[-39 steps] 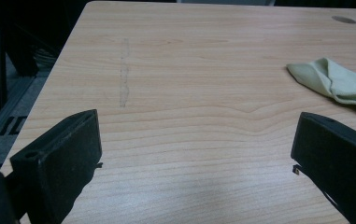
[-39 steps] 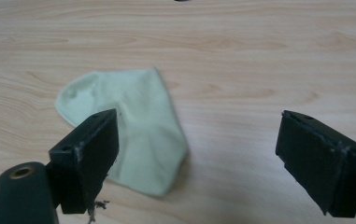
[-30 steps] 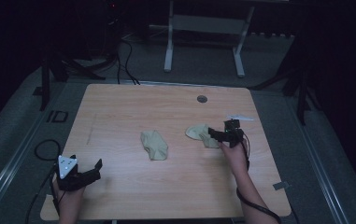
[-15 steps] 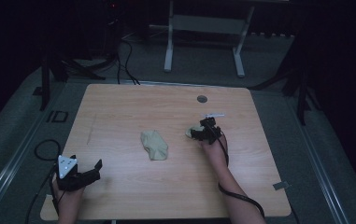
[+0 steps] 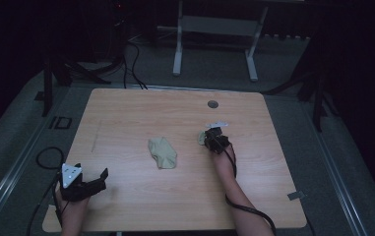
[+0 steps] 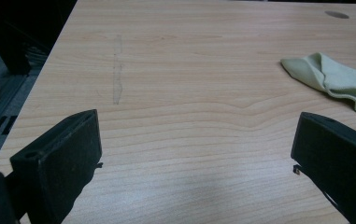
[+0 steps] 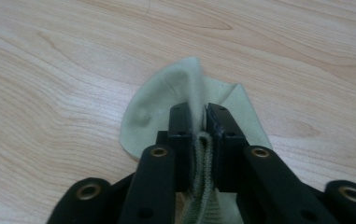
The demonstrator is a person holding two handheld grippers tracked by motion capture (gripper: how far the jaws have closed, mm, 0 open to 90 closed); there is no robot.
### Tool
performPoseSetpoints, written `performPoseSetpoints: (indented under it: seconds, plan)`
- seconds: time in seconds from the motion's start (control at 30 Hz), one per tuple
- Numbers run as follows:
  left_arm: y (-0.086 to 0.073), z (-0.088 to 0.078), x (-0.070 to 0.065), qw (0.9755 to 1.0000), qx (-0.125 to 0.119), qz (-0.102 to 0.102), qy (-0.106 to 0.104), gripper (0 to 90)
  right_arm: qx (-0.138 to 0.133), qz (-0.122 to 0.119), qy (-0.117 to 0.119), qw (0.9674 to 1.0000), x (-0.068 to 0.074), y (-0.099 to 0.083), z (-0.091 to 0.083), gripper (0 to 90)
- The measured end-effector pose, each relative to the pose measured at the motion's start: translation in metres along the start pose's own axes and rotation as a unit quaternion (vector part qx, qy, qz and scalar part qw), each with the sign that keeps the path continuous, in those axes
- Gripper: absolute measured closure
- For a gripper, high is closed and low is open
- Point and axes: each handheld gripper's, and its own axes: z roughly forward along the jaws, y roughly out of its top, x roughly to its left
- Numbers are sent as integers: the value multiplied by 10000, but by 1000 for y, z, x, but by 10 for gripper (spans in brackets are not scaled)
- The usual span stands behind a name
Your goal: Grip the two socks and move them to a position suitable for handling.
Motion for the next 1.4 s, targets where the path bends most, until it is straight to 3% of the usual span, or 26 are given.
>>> performPoseSetpoints:
  seconds: [0.13,0.27,0.4,0.57,0.73,0.77,0.83,1.03,1.17,1.23,1.27,1.33,1.4]
  plan:
    - [0,0,0,10000,0,-26,-11,17,28,27,180,9998,-1,5,-8,829]
    - [0,0,0,10000,4,-15,-13,16,-127,-165,310,9993,3,12,-28,832]
    - [0,0,0,10000,11,-10,-4,17,-312,-202,420,9984,7,13,-50,832]
    - [0,1,-1,10000,26,-11,-3,16,-437,-513,555,9962,17,6,-76,832]
    - [0,1,-1,10000,16,-23,3,16,-578,-656,656,9940,23,-4,-100,833]
    - [0,1,0,10000,17,-24,8,16,-620,-767,769,9921,32,-11,-112,833]
    - [0,1,-1,10000,6,-25,3,16,-627,-889,828,9906,41,-19,-121,833]
    - [0,1,-1,10000,-1,-16,14,17,-546,-987,1093,9876,67,-53,-127,833]
    - [1,0,-2,10000,-33,38,39,17,-381,-863,1360,9862,82,-78,-125,833]
    - [1,0,-3,10000,-33,36,8,16,-329,-894,1396,9856,87,-83,-124,833]
    - [2,-1,-5,10000,-32,78,-22,16,-237,-927,1509,9839,97,-93,-123,832]
    - [3,-1,-6,9998,-89,119,-121,16,-141,-1052,1520,9827,109,-101,-120,826]
    - [4,-2,-9,9995,-125,181,-248,17,-49,-929,1691,9812,115,-107,-115,776]
